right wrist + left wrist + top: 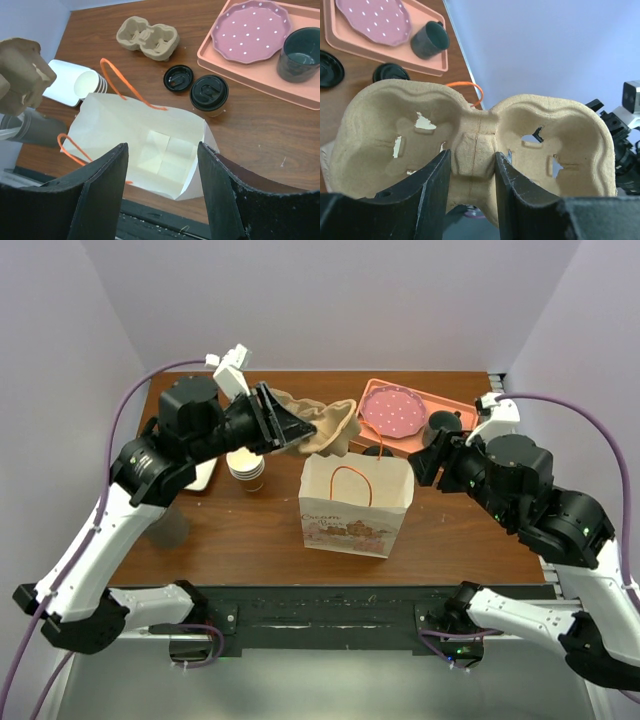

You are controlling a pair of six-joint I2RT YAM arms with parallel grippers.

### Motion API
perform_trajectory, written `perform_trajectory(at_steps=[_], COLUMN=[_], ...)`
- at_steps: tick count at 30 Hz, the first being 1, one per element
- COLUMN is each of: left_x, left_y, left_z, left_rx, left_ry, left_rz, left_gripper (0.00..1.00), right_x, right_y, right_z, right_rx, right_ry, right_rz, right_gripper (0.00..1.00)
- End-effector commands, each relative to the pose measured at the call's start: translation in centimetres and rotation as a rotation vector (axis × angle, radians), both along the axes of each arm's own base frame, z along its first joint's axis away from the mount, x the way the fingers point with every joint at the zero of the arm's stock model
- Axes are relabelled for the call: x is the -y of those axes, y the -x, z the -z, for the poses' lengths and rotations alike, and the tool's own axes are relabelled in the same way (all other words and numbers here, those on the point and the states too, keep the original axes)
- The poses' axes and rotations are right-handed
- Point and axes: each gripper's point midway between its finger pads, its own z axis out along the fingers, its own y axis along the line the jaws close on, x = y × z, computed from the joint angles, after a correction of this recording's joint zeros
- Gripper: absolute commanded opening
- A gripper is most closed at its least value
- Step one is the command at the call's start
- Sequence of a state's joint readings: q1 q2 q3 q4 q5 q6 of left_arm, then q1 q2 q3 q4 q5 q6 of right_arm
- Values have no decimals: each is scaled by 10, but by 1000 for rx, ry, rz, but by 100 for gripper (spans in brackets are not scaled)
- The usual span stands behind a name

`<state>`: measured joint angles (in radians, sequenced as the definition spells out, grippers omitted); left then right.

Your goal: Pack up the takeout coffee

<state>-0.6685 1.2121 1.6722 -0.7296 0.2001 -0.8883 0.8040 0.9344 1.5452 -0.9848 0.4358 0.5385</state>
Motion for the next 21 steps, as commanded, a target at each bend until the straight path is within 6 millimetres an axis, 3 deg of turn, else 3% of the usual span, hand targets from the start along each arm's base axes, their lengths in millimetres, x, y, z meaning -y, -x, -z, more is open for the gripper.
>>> perform_trajectory(at_steps=[1, 4, 9, 14, 19, 21], left_x=[7, 17, 29, 32, 31, 28], left_y=[10, 2, -9, -12, -6, -3], left_z=[-13, -11, -28, -31, -28, -24], left_rx=[-17, -13, 25, 26, -9, -27], left_ry=[151, 178, 189, 201, 240, 256], left_rz=[17, 35, 59, 56, 60, 48], left_gripper=[36, 36, 36, 36, 36, 36], right_x=[-9, -23, -62, -75, -75, -80], right_y=[0, 4, 23, 56, 57, 60], right_z=[6, -1, -12, -14, 6, 4], right_rx=[-18, -10, 63, 179, 227, 279], right_ry=[-8, -34, -102, -136, -48, -36], right_rz=[-33, -106, -376, -601, -657, -709], right_gripper=[62, 61, 61, 64, 68, 68])
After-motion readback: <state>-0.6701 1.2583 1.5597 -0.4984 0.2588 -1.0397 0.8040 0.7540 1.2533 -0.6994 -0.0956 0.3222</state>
